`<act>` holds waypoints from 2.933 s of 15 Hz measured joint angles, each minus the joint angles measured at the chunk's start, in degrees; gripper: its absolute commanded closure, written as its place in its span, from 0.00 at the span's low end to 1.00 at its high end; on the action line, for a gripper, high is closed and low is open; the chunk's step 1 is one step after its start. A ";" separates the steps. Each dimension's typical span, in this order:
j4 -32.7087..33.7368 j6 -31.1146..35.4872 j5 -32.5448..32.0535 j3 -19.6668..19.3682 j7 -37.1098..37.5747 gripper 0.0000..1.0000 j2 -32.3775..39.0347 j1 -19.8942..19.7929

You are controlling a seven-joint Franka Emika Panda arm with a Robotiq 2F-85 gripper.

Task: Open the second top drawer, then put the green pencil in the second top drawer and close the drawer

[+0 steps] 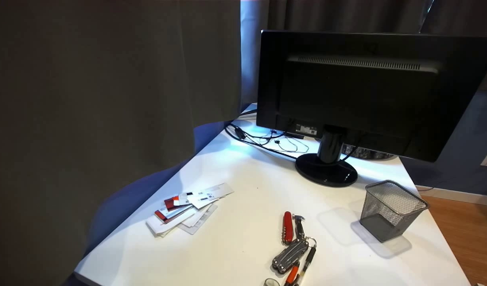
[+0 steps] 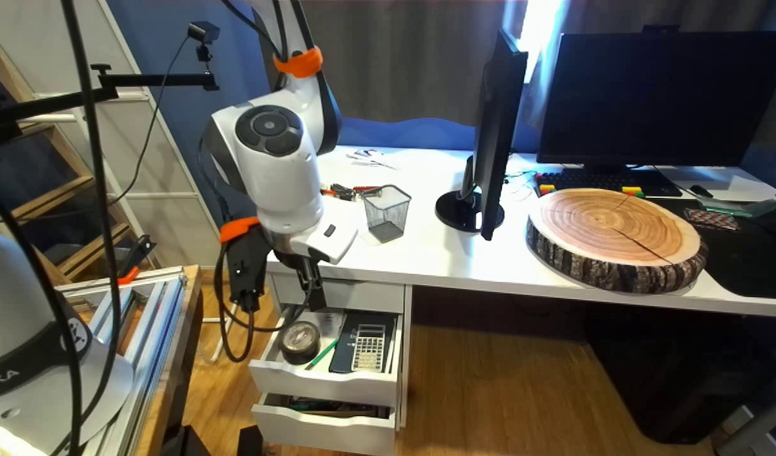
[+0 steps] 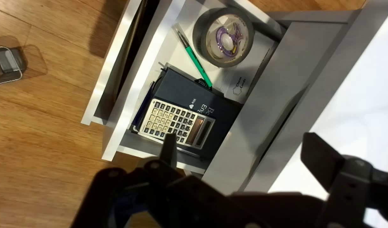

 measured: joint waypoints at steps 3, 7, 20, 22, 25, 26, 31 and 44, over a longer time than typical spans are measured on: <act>1.38 -1.67 -3.84 -2.14 0.04 0.00 2.53 -1.53; 5.15 -1.68 -4.38 -4.49 -1.24 0.00 7.75 -1.82; 17.77 -1.35 0.76 -10.04 -16.69 0.10 25.77 -2.03; 18.38 -1.64 0.72 -10.70 -18.65 0.34 27.30 -2.03; 20.08 -1.80 1.94 -11.87 -22.07 0.55 29.64 -2.06; 21.00 -1.80 3.52 -12.29 -24.10 0.62 30.42 -2.06; 25.64 -3.27 13.05 -15.22 -36.59 0.95 34.47 -2.01; 31.81 -13.39 32.76 -20.93 -56.06 0.97 44.16 -0.23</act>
